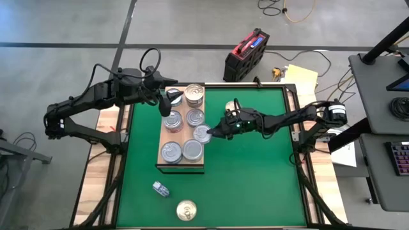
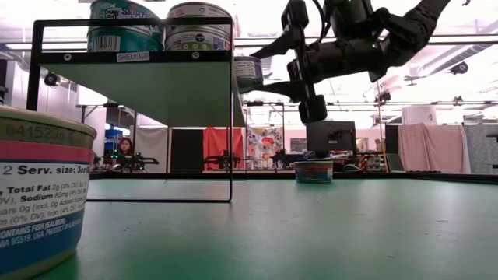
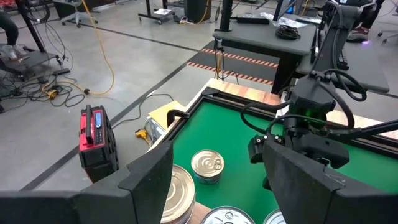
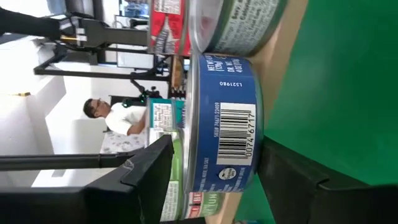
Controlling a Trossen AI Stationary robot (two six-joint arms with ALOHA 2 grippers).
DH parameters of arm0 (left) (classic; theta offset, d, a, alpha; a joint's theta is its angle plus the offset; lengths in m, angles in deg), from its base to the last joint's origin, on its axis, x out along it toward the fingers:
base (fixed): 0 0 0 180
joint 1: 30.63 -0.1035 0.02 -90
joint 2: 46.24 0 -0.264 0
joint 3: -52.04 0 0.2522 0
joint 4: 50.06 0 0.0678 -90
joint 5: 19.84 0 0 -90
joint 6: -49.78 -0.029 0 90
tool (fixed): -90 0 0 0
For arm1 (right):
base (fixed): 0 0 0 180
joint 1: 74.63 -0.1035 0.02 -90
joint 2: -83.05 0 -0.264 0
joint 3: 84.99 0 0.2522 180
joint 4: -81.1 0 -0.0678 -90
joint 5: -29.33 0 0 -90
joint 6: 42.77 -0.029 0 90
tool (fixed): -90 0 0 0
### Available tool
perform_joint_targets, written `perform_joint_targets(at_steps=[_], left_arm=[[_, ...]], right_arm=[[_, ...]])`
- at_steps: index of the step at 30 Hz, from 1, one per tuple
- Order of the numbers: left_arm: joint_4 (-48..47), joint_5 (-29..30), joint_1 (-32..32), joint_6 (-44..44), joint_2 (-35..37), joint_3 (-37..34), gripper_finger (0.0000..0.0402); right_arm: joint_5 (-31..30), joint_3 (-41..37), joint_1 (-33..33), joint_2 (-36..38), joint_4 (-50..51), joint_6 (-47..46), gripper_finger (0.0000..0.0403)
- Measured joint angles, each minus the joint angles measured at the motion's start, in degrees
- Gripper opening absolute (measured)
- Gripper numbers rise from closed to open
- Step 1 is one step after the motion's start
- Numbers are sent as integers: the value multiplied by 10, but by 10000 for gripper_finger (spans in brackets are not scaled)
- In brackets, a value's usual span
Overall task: Stack canned seafood by type on shelf
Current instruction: Put the blue tuna can on the shelf
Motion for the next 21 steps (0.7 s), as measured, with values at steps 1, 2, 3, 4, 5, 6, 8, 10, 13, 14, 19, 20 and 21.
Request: perform_joint_targets(at_steps=[1, 2, 3, 4, 5, 6, 8, 10, 13, 14, 19, 20, 21], left_arm=[[0, 0, 0, 0, 0, 0, 232], [0, 0, 0, 0, 0, 0, 232], [0, 0, 0, 0, 0, 0, 232], [0, 0, 0, 0, 0, 0, 232], [0, 0, 0, 0, 0, 0, 232], [0, 0, 0, 0, 0, 0, 232], [0, 0, 0, 0, 0, 0, 232], [0, 0, 0, 0, 0, 0, 232], [-1, 0, 0, 0, 0, 0, 232], [-2, 0, 0, 0, 0, 0, 232], [-5, 0, 0, 0, 0, 0, 232], [-5, 0, 0, 0, 0, 0, 232], [-5, 0, 0, 0, 0, 0, 232]], right_arm=[[3, 3, 0, 0, 10, 0, 215], [6, 7, 0, 0, 21, 2, 215], [8, 12, 0, 0, 32, 5, 216], [10, 16, 0, 0, 43, 8, 216], [13, 20, 0, 0, 50, 11, 216], [16, 25, 0, 0, 59, 14, 216], [19, 33, 0, 0, 75, 18, 217], [19, 39, 0, 0, 87, 20, 217], [20, 46, 0, 0, 103, 26, 217], [20, 49, 0, 0, 108, 26, 217], [29, 65, 0, 0, 143, 37, 217], [33, 70, 0, 0, 151, 42, 217], [35, 75, 0, 0, 162, 44, 217]])
